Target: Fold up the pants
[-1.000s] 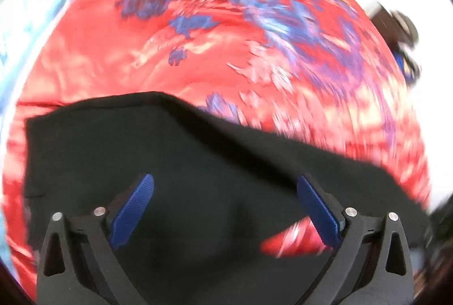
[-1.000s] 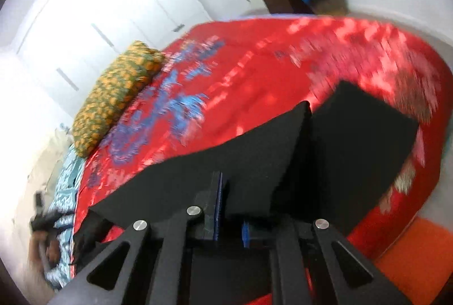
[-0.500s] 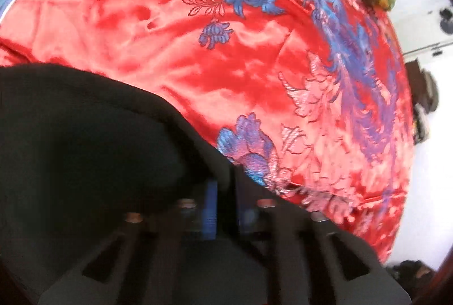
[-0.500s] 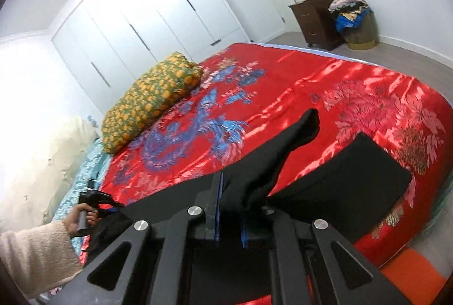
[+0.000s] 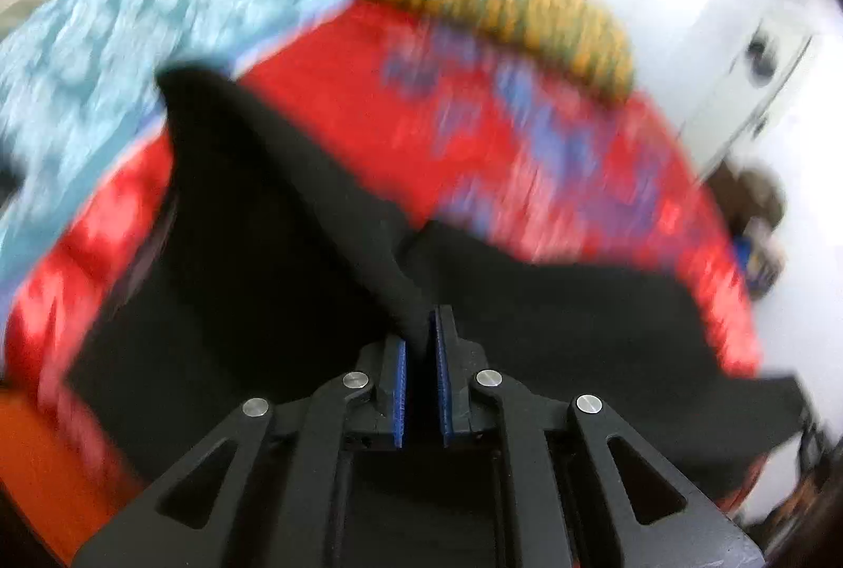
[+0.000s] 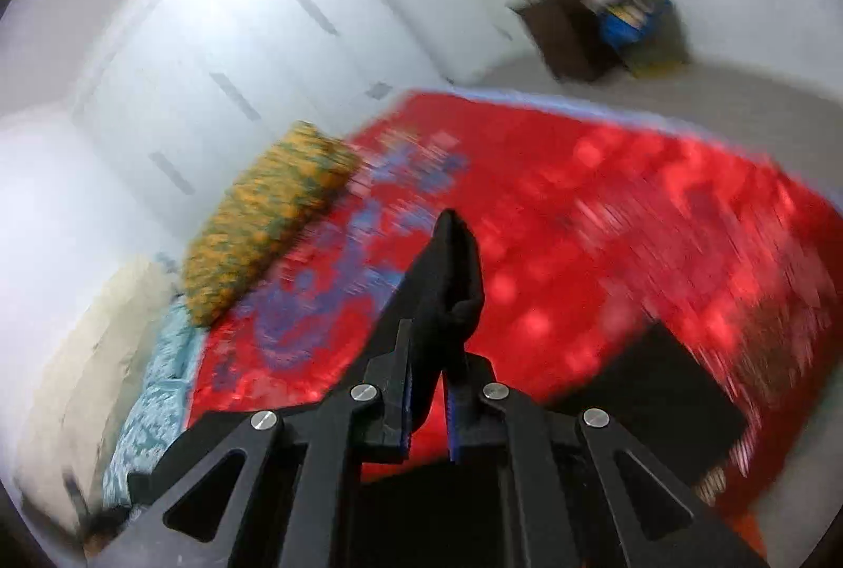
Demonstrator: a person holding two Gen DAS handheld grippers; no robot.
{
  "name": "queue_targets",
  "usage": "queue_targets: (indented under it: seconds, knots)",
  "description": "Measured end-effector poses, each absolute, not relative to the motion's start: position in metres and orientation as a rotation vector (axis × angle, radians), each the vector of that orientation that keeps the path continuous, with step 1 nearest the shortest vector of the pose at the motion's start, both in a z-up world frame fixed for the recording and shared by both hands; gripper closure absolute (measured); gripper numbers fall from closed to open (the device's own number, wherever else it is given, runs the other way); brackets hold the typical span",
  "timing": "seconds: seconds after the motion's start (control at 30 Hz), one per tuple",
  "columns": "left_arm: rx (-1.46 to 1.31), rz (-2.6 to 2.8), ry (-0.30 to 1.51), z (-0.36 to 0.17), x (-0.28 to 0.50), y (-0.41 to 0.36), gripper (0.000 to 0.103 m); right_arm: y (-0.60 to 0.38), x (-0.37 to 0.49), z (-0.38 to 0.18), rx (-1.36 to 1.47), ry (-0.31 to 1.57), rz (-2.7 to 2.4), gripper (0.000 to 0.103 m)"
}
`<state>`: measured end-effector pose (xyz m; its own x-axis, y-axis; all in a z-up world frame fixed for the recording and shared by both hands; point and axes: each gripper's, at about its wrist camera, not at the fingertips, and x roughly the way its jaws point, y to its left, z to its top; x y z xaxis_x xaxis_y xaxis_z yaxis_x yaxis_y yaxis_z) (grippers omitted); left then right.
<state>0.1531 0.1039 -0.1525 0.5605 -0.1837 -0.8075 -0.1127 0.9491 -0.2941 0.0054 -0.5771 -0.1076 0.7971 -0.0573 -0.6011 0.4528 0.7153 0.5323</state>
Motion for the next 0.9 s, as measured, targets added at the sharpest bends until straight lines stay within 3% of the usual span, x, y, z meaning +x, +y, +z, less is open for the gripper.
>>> queue_targets:
  seconds: [0.13,0.23,0.5,0.63,0.9]
  knots:
    - [-0.343,-0.03,1.157,-0.212,0.129,0.096,0.096,-0.587,-0.001,-0.174,0.776,0.798,-0.39,0.094]
    - [-0.361,-0.018,1.214,-0.225,0.13,0.093,0.096,-0.587,-0.006,-0.199,0.753,0.876,-0.445,0.094]
    - [-0.358,-0.069,1.187,-0.197,0.108,0.085,0.096,-0.596,0.005,-0.168,0.594,0.88,-0.42,0.094]
    - [-0.334,-0.063,1.295,-0.224,0.098,0.078,0.096,-0.608,0.002,-0.202,0.558,1.066,-0.456,0.094]
    - [-0.256,-0.133,1.282,-0.216,0.1,0.056,0.096,-0.621,-0.008,-0.18,0.493,0.978,-0.513,0.094]
